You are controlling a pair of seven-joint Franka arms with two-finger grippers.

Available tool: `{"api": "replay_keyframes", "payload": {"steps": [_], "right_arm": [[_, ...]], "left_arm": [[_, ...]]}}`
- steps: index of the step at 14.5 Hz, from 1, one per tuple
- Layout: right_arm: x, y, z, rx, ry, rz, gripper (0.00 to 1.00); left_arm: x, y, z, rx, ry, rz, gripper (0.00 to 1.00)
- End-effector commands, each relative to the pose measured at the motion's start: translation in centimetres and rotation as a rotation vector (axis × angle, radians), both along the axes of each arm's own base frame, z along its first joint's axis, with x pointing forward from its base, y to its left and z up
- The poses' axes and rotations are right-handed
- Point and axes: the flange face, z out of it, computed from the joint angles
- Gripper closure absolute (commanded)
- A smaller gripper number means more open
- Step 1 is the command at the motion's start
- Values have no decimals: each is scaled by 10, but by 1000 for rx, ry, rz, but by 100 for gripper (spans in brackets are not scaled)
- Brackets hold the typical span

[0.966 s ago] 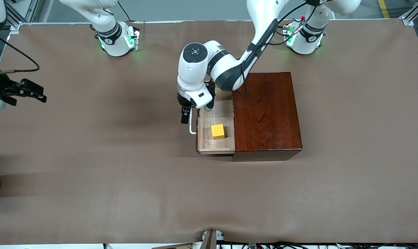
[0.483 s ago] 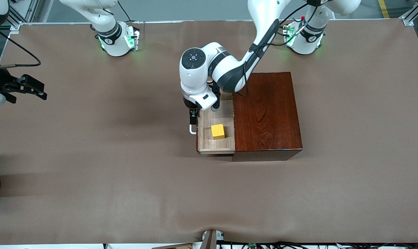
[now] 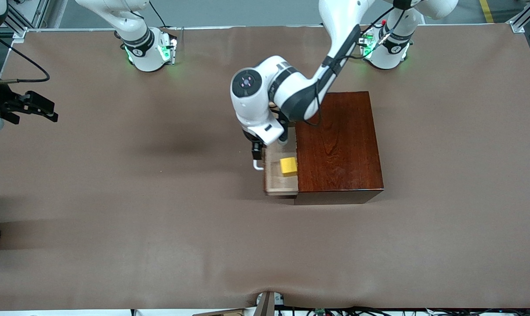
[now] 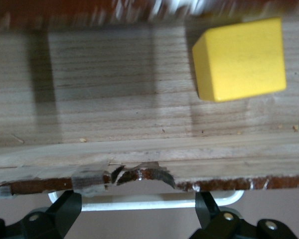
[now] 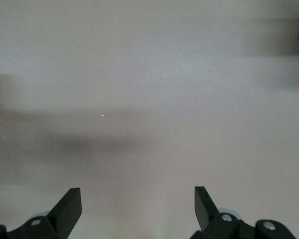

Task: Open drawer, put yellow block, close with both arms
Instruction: 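Push the drawer shut into the box with the left gripper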

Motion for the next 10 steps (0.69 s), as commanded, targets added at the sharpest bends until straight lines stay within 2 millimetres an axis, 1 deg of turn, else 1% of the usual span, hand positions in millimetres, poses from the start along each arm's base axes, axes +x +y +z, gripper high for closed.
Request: {"api": "replay_keyframes", "payload": {"steps": [1,4,5,7,8,10], "right_arm": [[-7,-1,13,-20,-7,-32,0],[-4,6,8,-20,-4,-26,0],[-5,7,9,-20,-2,-23,0],[-10,4,14,-20,13,-24,0],[-11,3,18,-19,12,-27,0],[-11,0,23,-19,7,-30,0]], "left_arm": [[23,45,-1,118,26,-2,0],[29,57,1,165,24,3,0],[31,63,1,180,34,10,0],[31,68,-1,202,51,17,0],[35,73,0,216,47,26,0],[36,76,-1,227,52,32,0]]}}
